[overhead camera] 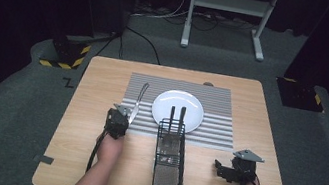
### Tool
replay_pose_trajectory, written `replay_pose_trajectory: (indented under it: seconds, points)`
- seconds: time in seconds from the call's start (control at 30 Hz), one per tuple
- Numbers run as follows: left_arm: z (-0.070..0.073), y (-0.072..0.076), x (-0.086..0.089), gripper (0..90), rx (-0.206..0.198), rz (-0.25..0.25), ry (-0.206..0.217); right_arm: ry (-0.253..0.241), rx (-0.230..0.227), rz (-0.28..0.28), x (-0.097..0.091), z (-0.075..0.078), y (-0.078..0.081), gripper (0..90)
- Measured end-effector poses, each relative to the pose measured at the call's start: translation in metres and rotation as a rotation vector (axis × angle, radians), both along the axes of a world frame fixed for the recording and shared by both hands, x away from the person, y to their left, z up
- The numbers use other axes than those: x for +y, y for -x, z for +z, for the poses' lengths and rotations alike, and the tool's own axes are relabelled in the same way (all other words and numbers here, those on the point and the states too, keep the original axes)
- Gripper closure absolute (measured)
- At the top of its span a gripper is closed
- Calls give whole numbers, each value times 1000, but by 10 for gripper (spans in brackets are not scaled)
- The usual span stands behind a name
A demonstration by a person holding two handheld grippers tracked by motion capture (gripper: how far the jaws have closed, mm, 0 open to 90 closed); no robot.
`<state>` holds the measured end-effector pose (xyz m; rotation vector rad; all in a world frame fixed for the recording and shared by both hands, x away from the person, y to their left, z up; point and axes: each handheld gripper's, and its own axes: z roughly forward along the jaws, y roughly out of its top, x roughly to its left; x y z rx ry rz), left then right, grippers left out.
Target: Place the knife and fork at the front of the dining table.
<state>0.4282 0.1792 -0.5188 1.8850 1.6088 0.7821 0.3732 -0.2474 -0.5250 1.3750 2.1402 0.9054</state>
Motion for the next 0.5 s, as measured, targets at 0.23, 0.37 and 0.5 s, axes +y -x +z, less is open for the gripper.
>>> replay_pose_trajectory:
  seconds: [0.23,0.37,0.5]
  points:
    - [-2,7,-13,897,-20,-41,-28,0,0,1,0,0,0,103]
    - [-1,8,-9,872,-22,-35,-9,0,0,1,0,0,0,103]
    - [4,19,4,703,-46,-19,60,-1,-7,14,0,0,1,132]
